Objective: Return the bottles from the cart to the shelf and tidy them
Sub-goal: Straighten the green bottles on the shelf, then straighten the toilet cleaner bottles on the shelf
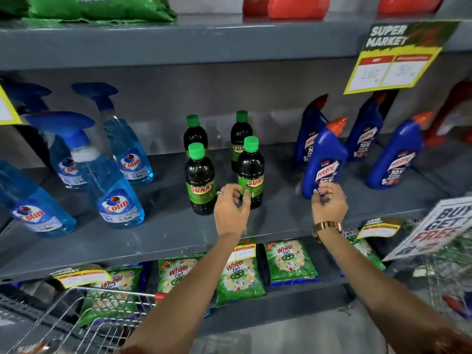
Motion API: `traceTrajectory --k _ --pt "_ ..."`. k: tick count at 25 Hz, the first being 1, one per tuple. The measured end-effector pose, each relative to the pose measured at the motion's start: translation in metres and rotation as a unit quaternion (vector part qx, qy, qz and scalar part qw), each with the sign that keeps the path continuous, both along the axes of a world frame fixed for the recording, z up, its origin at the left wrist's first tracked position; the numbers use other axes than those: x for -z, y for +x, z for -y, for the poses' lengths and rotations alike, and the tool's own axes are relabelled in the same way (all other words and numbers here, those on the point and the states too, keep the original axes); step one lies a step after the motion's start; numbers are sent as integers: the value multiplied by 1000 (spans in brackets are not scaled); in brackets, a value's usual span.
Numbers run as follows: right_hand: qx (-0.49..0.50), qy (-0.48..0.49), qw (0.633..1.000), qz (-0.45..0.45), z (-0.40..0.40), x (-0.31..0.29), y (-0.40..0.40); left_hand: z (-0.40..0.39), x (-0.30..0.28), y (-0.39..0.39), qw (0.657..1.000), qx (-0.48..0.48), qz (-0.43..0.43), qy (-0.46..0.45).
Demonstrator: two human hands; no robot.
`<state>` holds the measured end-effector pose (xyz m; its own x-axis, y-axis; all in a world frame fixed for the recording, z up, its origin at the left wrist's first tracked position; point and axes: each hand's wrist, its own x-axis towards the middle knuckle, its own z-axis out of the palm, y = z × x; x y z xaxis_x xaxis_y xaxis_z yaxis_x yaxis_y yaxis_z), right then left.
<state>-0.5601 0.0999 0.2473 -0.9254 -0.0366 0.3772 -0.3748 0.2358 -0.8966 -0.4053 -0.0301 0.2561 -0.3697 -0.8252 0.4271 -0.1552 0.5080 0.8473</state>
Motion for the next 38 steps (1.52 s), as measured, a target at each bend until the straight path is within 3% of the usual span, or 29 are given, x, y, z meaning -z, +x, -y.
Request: traceTrajectory --k 9,16,21,27,38 --pt "78 41 996 27 -68 -6 -93 -68 -1 -89 995 39 -26 84" --pt "59 38 995 67 -94 1 -156 -116 10 -158 988 75 -22 134" --pt "-5 -4 994 111 -97 11 -185 -129 17 -196 990 3 -17 140" --pt "-2 2 994 112 -96 23 -195 -130 16 -227 982 -109 -22 152" --pt "-3 22 993 113 -97 24 -197 -137 17 -245 989 -82 10 120"
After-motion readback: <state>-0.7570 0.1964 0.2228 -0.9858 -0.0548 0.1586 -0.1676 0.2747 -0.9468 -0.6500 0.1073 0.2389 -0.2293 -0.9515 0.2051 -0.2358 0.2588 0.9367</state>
